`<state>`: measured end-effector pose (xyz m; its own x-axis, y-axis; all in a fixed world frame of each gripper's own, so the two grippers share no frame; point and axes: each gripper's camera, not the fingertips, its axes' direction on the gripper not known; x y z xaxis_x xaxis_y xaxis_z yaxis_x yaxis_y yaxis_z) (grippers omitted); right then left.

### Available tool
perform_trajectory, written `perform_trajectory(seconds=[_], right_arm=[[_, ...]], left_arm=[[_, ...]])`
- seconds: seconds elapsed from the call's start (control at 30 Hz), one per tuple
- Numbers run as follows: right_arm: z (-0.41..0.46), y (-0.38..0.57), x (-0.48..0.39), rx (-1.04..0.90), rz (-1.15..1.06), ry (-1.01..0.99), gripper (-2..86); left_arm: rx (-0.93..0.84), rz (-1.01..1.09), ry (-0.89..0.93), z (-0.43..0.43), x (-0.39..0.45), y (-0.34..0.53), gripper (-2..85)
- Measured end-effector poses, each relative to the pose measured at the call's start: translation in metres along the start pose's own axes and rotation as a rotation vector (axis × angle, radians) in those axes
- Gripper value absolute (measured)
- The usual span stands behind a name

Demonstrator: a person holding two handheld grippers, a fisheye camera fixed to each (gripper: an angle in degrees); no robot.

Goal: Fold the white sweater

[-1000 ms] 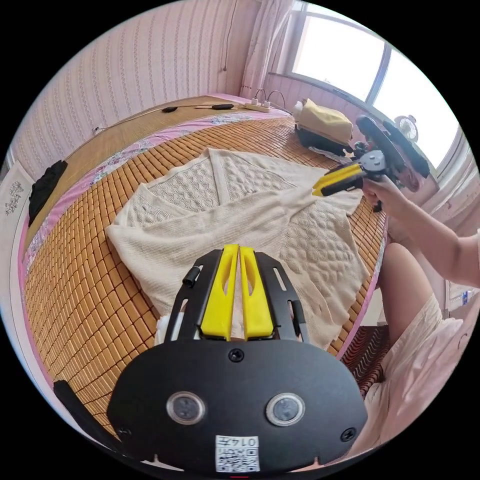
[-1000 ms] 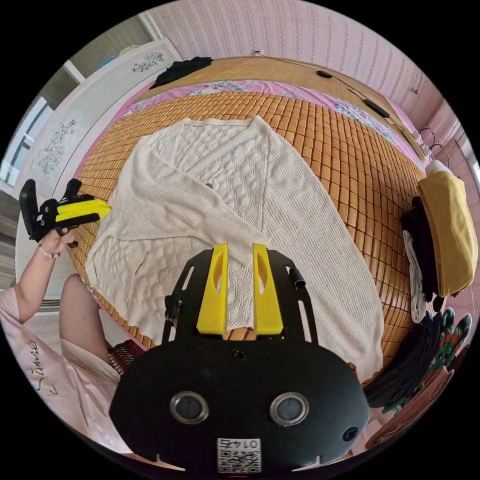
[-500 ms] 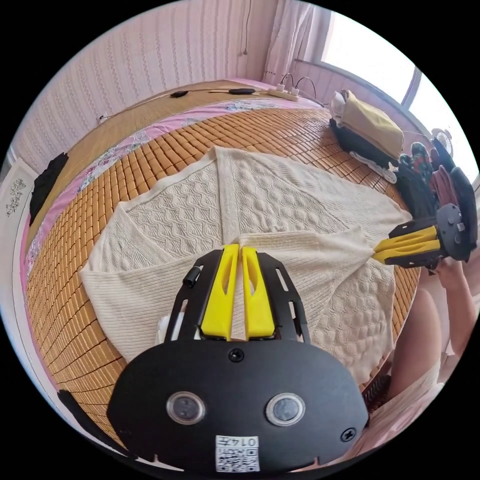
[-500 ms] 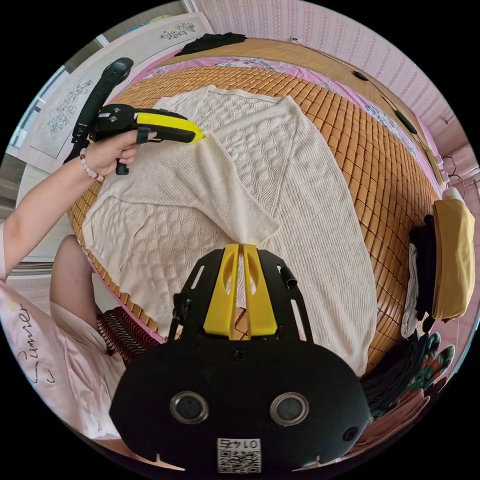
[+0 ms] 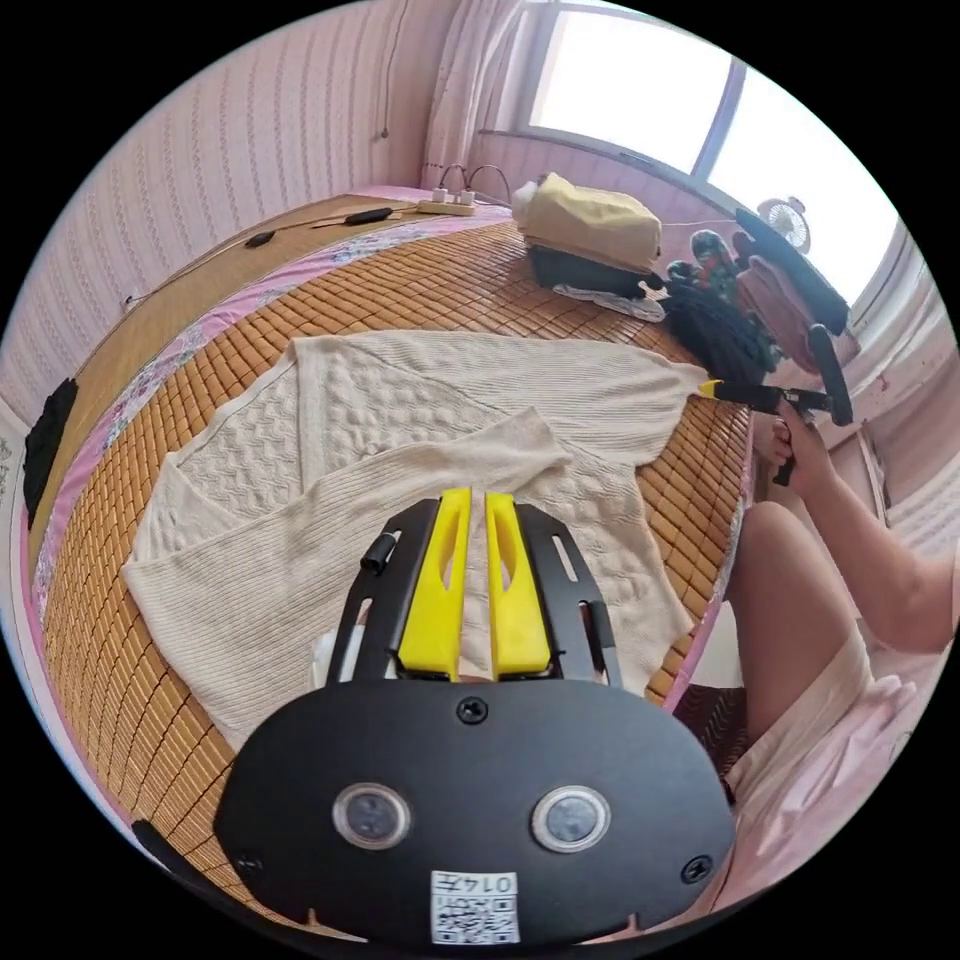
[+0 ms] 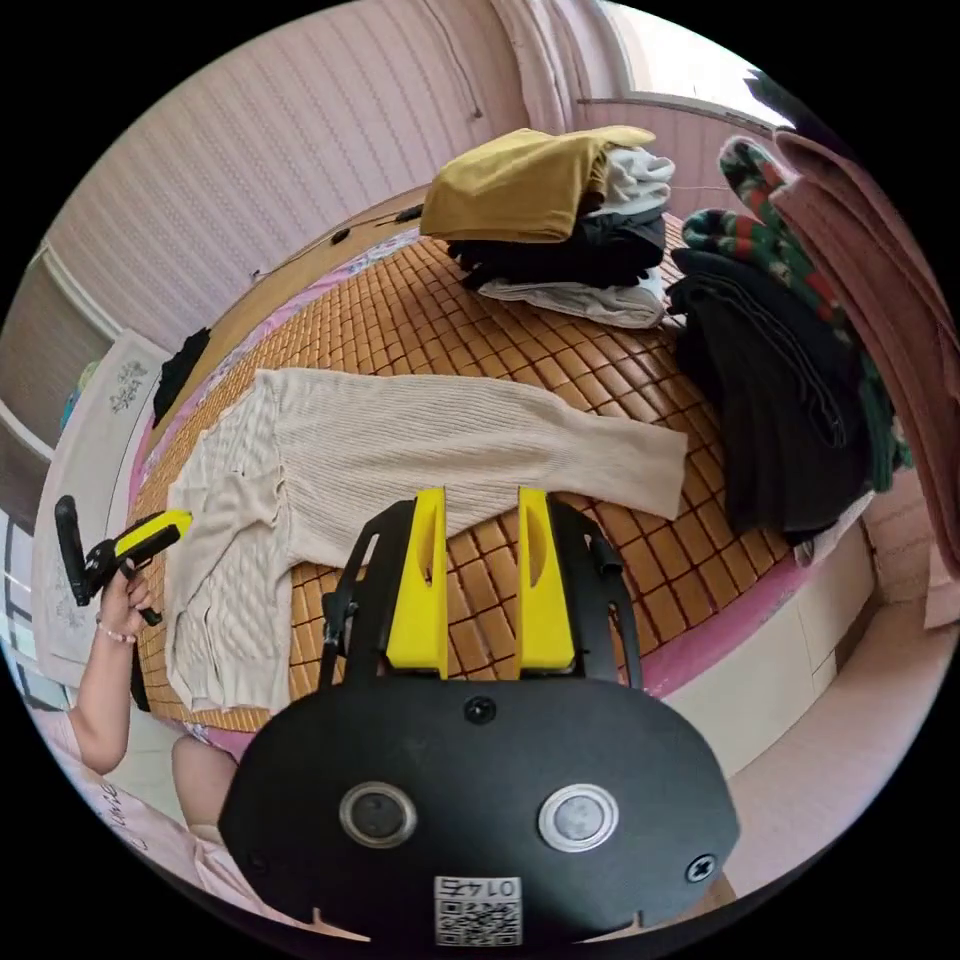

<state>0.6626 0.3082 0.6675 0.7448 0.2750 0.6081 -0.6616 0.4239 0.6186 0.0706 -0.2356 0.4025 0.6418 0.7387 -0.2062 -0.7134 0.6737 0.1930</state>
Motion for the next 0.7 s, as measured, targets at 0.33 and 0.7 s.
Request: perform_trajectory(seconds=[0.33, 0.7], right_arm=[[0.0, -0.011, 0.075, -0.004, 0.098, 0.153, 3.1], [-0.029, -0.002, 0.105, 0.047, 0.082, 0.121, 6.5]], left_arm=[[-0.095, 0.289, 0.111, 0.097, 0.163, -0.092, 6.3], [-0.163, 0.285, 0.072, 0.133, 0.17, -0.095, -0.2]])
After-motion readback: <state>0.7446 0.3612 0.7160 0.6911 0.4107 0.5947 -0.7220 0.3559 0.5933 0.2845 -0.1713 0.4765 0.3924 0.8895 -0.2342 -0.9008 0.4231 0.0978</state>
